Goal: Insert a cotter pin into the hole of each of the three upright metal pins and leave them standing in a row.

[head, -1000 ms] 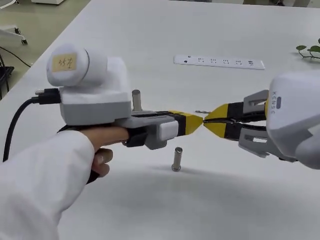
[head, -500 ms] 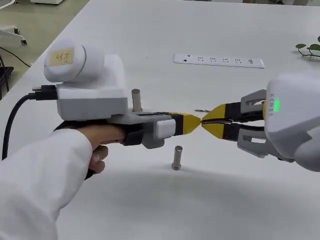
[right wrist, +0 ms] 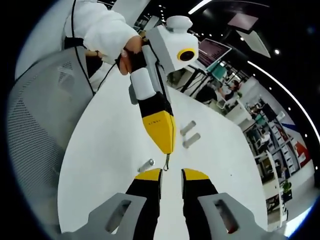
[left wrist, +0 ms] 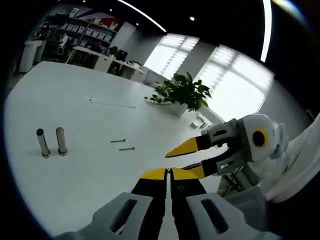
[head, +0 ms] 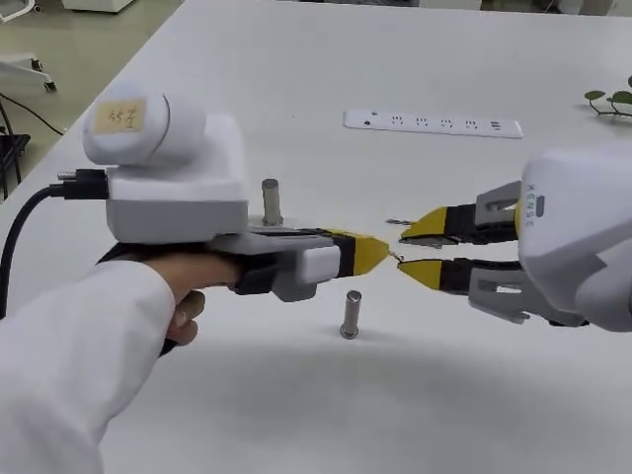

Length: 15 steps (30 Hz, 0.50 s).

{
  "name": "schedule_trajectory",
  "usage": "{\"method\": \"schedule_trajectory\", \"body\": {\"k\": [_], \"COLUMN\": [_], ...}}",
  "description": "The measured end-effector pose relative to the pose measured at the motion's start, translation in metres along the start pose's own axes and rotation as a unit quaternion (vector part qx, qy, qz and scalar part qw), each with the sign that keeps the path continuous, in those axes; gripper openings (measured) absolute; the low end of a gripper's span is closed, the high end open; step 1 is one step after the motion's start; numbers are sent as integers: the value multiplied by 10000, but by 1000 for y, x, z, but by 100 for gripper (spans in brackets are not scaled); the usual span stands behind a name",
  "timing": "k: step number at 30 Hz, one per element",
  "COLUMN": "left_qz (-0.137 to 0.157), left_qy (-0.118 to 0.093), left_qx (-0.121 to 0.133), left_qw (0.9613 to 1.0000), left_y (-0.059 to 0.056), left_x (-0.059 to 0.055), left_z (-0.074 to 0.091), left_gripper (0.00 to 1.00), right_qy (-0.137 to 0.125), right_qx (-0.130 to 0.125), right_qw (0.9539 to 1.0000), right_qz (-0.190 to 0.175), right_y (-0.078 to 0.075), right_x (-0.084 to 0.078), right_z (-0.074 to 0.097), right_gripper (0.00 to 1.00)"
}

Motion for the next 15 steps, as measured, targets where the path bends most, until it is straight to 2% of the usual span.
{"method": "schedule_trajectory", "body": {"k": [2, 4, 5, 8, 11, 13, 14, 15], "left_qz": [-42, -77, -103, -238, -296, -419, -481, -542], "left_qy": [10, 12, 36, 45, 61, 65, 84, 99], "left_qx": [-30, -40, -31, -16, -38, -39, -36, -42], "left_qw": [10000, 10000, 9999, 9997, 9995, 9991, 9988, 9985], "left_y": [0, 0, 1, 1, 1, 1, 0, 0], "left_x": [-1, -1, -1, -1, -1, -1, -2, -2], "left_z": [2, 2, 3, 4, 5, 5, 6, 6], "left_gripper": [0, 0, 0, 0, 0, 0, 0, 0], "right_qy": [38, 9, 1, -177, -257, -359, -430, -505], "right_qx": [21, -13, 131, 193, 573, 583, 720, 731], "right_qw": [9999, 9990, 9975, 9937, 9849, 9808, 9754, 9720], "right_qz": [-115, -457, -690, -1089, -1613, -1827, -2038, -2176], "right_y": [-1, -2, 0, -1, 3, 1, 1, 1], "right_x": [-4, -10, -13, -16, -24, -28, -31, -31], "right_z": [1, 2, 2, 3, 2, 2, 2, 2], "right_gripper": [15, 14, 14, 16, 18, 19, 19, 19]}}
Point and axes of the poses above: the centre of the closed fingertips' face, and the gripper's own axes: z roughly backward along the fingers, y roughly to its left, x roughly out of its top, the point moved 7 cm from there along z, roughly backward along the fingers, and after that the axes turned 8 degrees about z, right-handed, at the moved point
